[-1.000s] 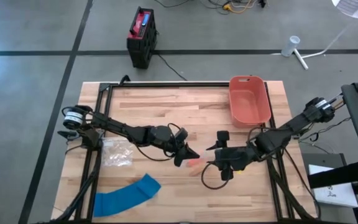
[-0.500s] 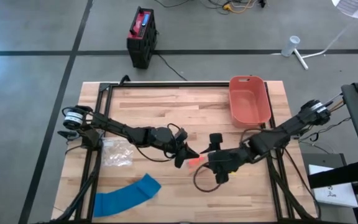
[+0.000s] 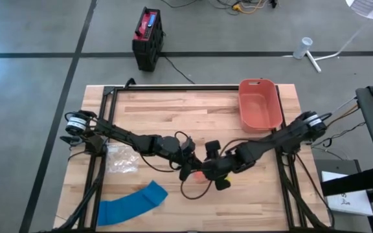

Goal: Roll bandage
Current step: Put the transparent zip bag with orange bandage into the orange bin

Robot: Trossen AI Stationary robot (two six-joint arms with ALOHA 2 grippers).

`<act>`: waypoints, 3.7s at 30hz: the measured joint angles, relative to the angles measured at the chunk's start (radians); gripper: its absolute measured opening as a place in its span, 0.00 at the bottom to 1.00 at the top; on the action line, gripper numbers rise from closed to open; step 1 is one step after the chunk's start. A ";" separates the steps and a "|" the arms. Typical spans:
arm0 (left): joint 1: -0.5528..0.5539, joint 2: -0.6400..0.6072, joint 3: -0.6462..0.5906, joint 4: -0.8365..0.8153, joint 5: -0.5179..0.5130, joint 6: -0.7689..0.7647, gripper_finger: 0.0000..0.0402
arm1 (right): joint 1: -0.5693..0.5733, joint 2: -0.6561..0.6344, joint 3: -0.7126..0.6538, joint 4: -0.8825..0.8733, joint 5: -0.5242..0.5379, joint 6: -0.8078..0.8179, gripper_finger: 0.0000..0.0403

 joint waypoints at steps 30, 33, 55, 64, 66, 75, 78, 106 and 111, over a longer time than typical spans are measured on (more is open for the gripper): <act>-0.047 -0.177 -0.019 -0.441 -0.107 0.074 0.48 | -0.036 -0.028 0.154 -0.499 0.022 0.030 0.00; -0.066 -0.224 -0.045 -0.460 -0.194 0.074 0.48 | -0.085 -0.151 0.146 -0.635 0.209 0.128 0.00; -0.071 -0.260 -0.104 -0.402 -0.248 0.057 0.48 | -0.599 -0.713 0.013 -0.621 0.245 0.536 0.00; -0.072 -0.260 -0.110 -0.399 -0.249 0.047 0.48 | -0.594 -0.692 -0.031 -0.541 0.011 0.577 0.00; -0.072 -0.260 -0.110 -0.400 -0.251 0.047 0.48 | -0.579 -0.681 -0.040 -0.392 -0.115 0.487 0.00; -0.079 -0.260 -0.110 -0.400 -0.256 0.043 0.48 | -0.560 -0.645 -0.044 -0.430 -0.013 0.363 0.00; -0.091 -0.260 -0.112 -0.400 -0.256 0.038 0.48 | -0.575 -0.638 -0.046 -0.655 0.244 0.541 0.00; -0.098 -0.259 -0.125 -0.361 -0.265 0.073 0.48 | -0.819 -0.616 -0.468 -0.361 0.525 0.304 0.01; -0.098 -0.259 -0.125 -0.360 -0.265 0.074 0.48 | -0.831 -0.566 -0.467 -0.347 0.525 0.238 0.10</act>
